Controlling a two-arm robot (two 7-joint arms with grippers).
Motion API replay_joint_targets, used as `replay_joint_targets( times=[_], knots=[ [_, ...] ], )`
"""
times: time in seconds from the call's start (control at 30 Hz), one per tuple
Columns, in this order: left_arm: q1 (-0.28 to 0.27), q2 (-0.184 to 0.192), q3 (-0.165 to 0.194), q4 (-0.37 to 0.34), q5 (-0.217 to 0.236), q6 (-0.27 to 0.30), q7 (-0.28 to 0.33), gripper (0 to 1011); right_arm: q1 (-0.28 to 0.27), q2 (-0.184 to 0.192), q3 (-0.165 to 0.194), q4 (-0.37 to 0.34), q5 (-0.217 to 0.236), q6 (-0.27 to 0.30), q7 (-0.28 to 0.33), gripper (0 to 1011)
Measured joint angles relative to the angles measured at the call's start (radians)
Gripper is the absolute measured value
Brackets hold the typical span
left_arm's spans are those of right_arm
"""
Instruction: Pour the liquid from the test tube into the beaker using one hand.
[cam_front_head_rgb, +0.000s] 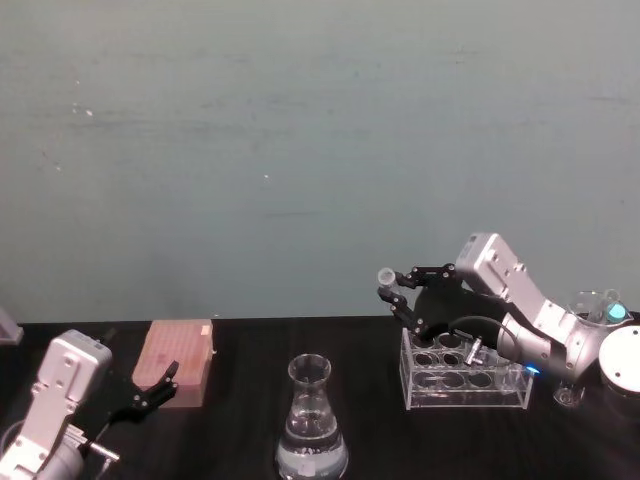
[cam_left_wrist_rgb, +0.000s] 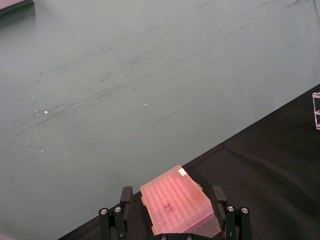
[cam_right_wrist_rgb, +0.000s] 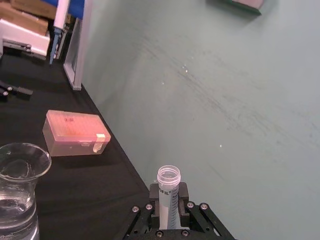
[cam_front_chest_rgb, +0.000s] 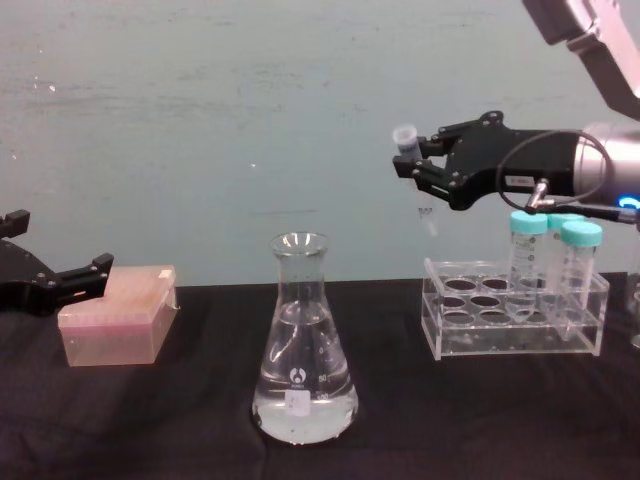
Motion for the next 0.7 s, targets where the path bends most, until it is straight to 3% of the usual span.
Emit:
replay_joint_targets(
  times=[0.7],
  knots=[
    [0.000, 0.000, 0.000, 0.000, 0.000, 0.000, 0.000, 1000, -0.020, 0.018, -0.083, -0.106, -0.226, -0.085, -0.109, 208]
  ],
)
